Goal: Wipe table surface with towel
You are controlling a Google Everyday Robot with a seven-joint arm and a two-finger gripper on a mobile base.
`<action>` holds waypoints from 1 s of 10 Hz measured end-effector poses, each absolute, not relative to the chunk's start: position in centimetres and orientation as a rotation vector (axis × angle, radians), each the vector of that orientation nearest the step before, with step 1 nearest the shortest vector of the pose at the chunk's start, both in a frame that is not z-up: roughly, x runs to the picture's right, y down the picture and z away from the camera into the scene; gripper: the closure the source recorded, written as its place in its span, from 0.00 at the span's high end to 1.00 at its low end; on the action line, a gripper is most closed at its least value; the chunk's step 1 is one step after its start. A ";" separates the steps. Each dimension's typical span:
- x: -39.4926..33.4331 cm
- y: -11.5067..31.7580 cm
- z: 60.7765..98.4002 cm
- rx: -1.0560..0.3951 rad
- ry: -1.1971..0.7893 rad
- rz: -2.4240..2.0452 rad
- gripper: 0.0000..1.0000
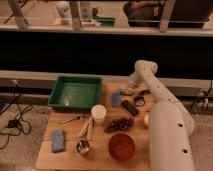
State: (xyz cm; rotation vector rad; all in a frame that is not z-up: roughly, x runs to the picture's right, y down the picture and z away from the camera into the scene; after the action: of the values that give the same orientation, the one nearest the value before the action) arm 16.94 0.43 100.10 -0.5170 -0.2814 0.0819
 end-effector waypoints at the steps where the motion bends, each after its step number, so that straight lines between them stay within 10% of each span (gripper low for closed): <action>1: 16.9 0.4 100.1 -0.517 -0.282 0.082 0.80; 10: 16.3 -0.1 99.4 -0.493 -0.288 0.077 0.80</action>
State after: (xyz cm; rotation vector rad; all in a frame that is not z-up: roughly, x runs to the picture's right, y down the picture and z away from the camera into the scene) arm 16.35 -0.06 99.36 -0.4925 -0.2876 0.0775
